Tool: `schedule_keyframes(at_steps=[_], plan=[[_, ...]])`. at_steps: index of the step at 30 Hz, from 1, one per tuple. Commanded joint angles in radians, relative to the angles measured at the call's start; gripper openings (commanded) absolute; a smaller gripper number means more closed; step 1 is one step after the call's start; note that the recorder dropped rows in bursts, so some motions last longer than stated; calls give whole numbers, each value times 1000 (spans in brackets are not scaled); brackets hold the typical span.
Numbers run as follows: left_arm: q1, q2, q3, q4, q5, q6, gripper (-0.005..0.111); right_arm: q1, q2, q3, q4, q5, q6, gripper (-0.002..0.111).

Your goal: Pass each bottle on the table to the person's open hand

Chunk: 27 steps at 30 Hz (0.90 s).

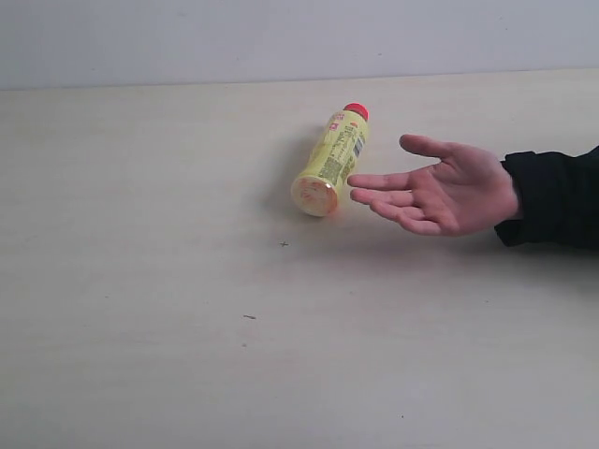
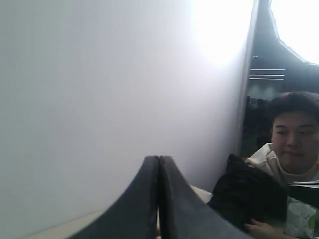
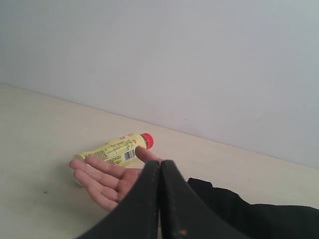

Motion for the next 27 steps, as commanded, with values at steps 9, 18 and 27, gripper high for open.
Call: schedule_keyframes(at_steps=[9,18,27], plan=[[2,-7,-3,4,-377,57,0,-2,-3,2,0,-4,1,0],[2,92,-26,-401,-249,319,0,-2,-3,2,0,-4,1,0],[2,585,-317,-644,124,567,0,-2,-3,2,0,-4,1,0]])
